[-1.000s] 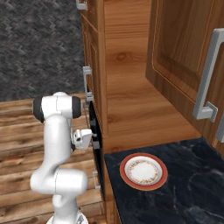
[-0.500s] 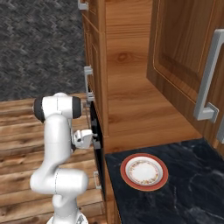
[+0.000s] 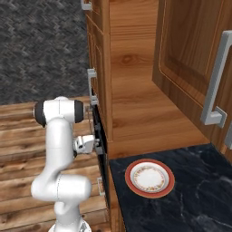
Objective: Take the baked cake out of the oven and place it on the plate for cooling. Then close the oven door.
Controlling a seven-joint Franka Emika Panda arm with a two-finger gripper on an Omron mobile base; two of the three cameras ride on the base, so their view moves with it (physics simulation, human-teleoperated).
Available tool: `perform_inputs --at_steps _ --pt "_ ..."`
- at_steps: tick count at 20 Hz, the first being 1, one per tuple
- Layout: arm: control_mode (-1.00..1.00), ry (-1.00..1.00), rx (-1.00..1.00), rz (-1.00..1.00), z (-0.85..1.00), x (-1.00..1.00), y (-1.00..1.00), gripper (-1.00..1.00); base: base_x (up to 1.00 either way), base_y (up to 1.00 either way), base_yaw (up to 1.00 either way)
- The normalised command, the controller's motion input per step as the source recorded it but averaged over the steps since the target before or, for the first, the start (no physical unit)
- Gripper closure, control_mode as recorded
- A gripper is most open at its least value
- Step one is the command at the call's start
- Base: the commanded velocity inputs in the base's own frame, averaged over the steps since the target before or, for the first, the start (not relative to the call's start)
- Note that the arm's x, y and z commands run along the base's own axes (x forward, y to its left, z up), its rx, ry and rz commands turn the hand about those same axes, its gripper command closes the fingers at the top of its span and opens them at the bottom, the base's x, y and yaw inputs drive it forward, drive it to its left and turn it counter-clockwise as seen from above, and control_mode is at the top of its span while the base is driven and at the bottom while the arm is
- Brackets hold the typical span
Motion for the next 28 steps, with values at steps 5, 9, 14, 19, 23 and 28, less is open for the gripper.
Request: perform_inputs --at_steps 5,9,14,19,23,28 --pt "-1.00 -0.16 0.00 -0.06 -0.39 -0.25 0.96 1.00 0.00 0.00 0.00" --pt "-1.00 -0.05 -0.03 -0.05 -0.67 -0.28 1.00 1.00 0.00 0.00 0.00" --pt "-1.00 0.02 -0.05 -0.08 -0.82 -0.21 0.95 1.00 0.00 0.00 0.00" --pt "-1.00 0.10 -0.08 -0.10 -0.86 -0.08 0.89 1.00 0.00 0.00 0.00" --pt "-1.00 0.10 -0.07 -0.10 -0.81 -0.06 0.78 1.00 0.00 0.00 0.00" --pt "-1.00 0.07 -0.04 -0.09 -0.72 -0.01 0.68 1.00 0.00 0.00 0.00"
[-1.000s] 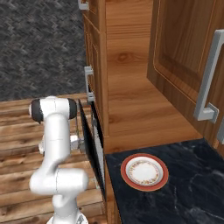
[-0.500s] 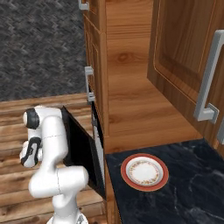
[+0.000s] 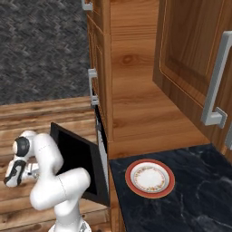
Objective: Take the baked cake out of the oven and place it on the plate for cooling. Then close the oven door.
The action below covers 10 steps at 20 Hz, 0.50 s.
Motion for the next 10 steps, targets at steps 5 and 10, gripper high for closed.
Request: perform_inputs --at_steps 5,10 --pt "-1.00 0.00 0.00 -0.07 -0.55 -0.05 0.53 1.00 0.00 0.00 0.00" --pt "-1.00 0.00 0.00 -0.06 -0.41 -0.11 0.42 -1.00 0.00 0.00 0.00"
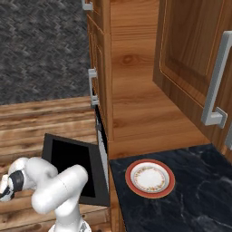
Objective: Take the baked cake out of the oven and place it on the plate for cooling. Then close the oven door.
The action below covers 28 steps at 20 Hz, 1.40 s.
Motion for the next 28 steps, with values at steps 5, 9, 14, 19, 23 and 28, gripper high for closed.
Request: perform_inputs --at_steps 5,9,14,19,23,28 --pt "-1.00 0.01 0.01 0.00 -0.02 -0.58 0.24 -1.00 0.00 0.00 0.00" --pt "-1.00 0.11 0.02 0.02 0.00 -0.67 0.22 -1.00 0.00 0.00 0.00" --pt "-1.00 0.04 0.08 0.06 0.33 -0.45 0.18 -1.00 0.00 0.00 0.00" --pt "-1.00 0.00 0.11 0.08 0.90 -0.04 0.02 -1.00 0.00 0.00 0.00" --pt "-1.00 -0.02 0.12 0.02 0.92 0.00 -0.02 -1.00 0.00 0.00 0.00" --pt "-1.00 -0.06 0.07 0.00 0.79 0.00 -0.53 -1.00 0.00 0.00 0.00"
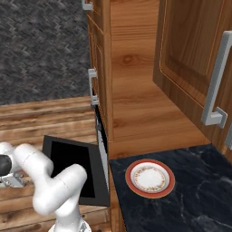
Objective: Take the baked cake out of the oven and place it on the plate for cooling. Then close the oven door.
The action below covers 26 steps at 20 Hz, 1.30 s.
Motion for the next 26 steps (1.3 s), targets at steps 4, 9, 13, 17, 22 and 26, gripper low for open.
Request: perform_inputs --at_steps 4,9,13,17,22,26 --pt "-1.00 -0.06 0.17 0.00 0.60 0.00 -0.99 -1.00 0.00 0.00 0.00" --pt "-1.00 -0.02 0.27 0.00 0.60 0.00 -0.94 -1.00 0.00 0.00 0.00" --pt "-1.00 0.01 0.25 0.00 0.79 0.00 -0.56 -1.00 0.00 0.00 0.00" --pt "-1.00 0.06 0.20 0.00 0.84 0.00 -0.47 -1.00 0.00 0.00 0.00" --pt "-1.00 0.21 0.03 0.00 0.72 0.00 -0.15 -1.00 0.00 0.00 0.00" --pt "-1.00 0.19 -0.10 0.00 0.34 0.00 -0.01 -1.00 0.00 0.00 0.00"
